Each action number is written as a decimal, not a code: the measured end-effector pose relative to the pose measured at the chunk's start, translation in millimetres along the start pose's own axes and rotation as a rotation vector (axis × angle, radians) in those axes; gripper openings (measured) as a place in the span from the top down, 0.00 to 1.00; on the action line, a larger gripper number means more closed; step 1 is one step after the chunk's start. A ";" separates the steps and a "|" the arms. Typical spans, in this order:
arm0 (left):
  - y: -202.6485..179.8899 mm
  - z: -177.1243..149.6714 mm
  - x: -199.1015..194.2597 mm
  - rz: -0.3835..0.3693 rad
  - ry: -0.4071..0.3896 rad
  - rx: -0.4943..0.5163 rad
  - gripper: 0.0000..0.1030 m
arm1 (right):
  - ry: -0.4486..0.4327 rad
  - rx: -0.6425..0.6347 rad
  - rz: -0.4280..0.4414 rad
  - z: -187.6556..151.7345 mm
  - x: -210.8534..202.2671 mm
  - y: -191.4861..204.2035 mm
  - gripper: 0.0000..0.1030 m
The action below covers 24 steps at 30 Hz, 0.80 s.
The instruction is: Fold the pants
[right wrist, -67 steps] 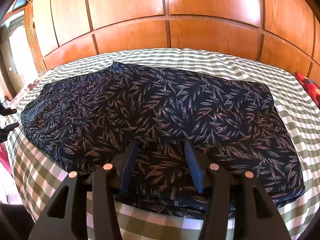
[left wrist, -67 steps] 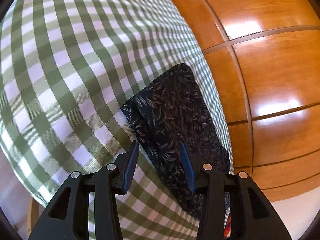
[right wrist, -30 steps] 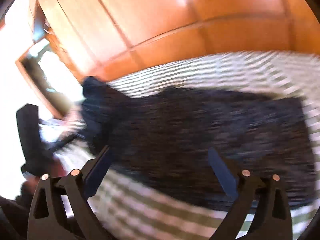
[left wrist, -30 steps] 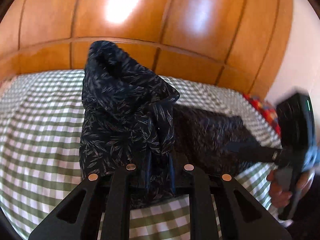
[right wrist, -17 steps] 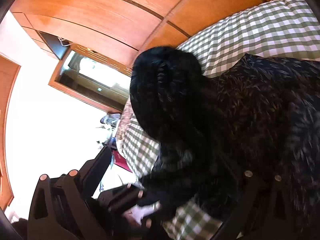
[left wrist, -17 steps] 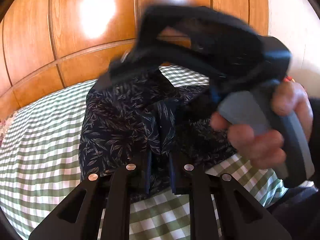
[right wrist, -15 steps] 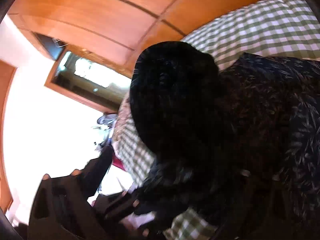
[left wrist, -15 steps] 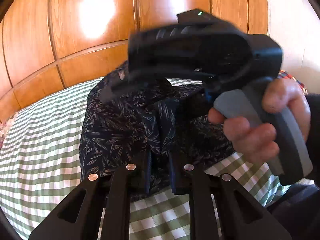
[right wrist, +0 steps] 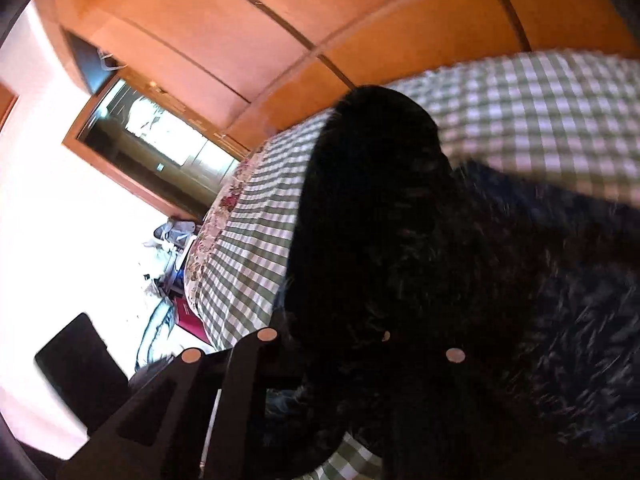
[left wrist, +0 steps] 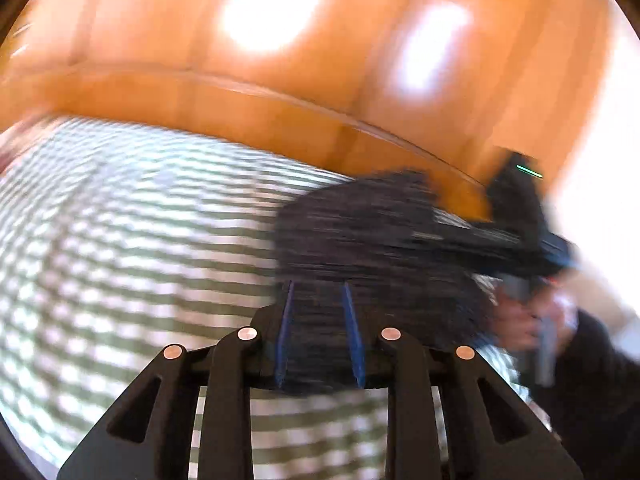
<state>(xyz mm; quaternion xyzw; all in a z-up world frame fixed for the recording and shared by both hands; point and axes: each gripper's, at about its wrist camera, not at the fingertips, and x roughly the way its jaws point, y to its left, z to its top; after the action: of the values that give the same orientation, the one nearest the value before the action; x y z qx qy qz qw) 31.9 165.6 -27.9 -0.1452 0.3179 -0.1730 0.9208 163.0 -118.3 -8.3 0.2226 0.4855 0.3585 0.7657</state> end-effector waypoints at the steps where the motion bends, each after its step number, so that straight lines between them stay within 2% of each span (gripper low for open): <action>1: 9.9 1.4 1.0 0.021 -0.004 -0.033 0.78 | 0.000 -0.026 -0.007 6.3 -4.7 5.7 0.88; 4: 24.7 0.1 16.0 0.102 0.010 -0.083 0.78 | -0.007 -0.098 -0.027 18.7 -18.9 20.3 0.88; 8: 21.6 -1.6 41.6 0.071 0.037 -0.104 0.78 | -0.016 -0.169 -0.051 27.0 -46.9 32.5 0.88; 10: 9.1 -2.0 56.2 0.030 0.059 -0.091 0.78 | -0.026 -0.198 -0.073 28.1 -65.9 33.5 0.88; 16: -61.0 -13.6 92.6 -0.116 0.139 0.068 0.78 | -0.053 -0.223 -0.166 24.9 -116.0 15.5 0.88; 18: -78.6 -19.5 99.8 -0.156 0.175 0.102 0.78 | -0.062 -0.222 -0.196 11.1 -133.7 6.8 0.88; 22: -111.3 -39.4 118.7 -0.197 0.270 0.191 0.78 | -0.073 -0.185 -0.254 -8.7 -162.9 -16.6 0.88; 24: -123.3 -49.8 125.8 -0.195 0.289 0.233 0.78 | -0.067 -0.147 -0.291 -16.6 -173.5 -38.3 0.88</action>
<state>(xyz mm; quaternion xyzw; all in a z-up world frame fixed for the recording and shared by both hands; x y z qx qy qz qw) 65.2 -4.7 -86.3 -0.0417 0.4089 -0.3159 0.8552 113.6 -275.9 59.5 0.1052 0.4592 0.2709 0.8394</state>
